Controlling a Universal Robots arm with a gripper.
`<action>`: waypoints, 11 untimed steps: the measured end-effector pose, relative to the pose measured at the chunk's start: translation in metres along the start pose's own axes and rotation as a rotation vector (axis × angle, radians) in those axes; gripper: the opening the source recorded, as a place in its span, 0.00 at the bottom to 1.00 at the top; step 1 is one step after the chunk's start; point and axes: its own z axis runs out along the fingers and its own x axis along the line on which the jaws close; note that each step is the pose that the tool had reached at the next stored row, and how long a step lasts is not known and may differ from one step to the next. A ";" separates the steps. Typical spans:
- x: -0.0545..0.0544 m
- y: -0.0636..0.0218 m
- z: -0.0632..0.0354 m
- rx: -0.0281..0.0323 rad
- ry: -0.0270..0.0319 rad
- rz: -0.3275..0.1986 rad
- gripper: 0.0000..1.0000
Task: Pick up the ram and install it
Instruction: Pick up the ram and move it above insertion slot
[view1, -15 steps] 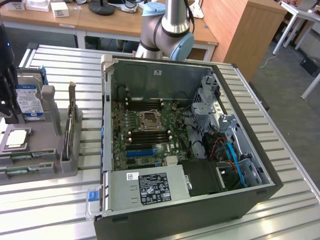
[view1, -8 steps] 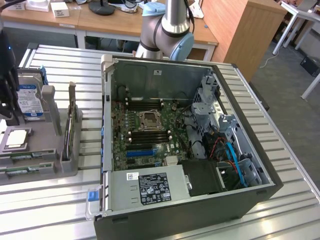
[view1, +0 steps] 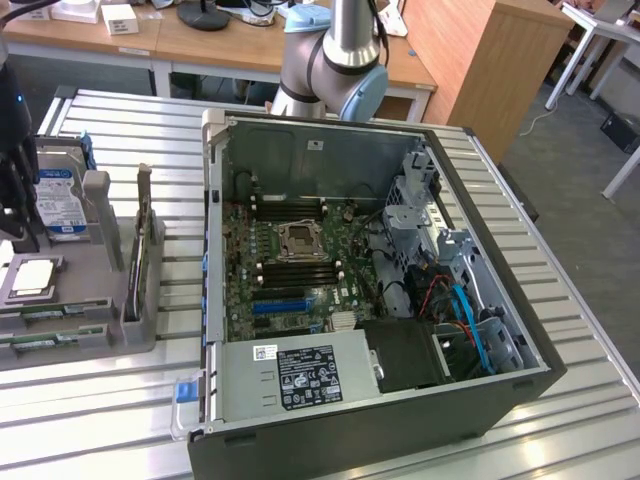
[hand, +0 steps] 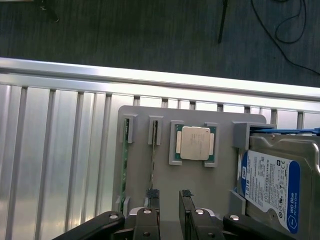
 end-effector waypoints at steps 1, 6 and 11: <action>0.001 0.0001 -0.0002 -0.0002 0.0001 0.000 0.30; 0.006 0.0005 -0.0004 -0.0004 0.0002 0.000 0.30; 0.011 0.0009 -0.0004 -0.0004 0.0002 0.000 0.30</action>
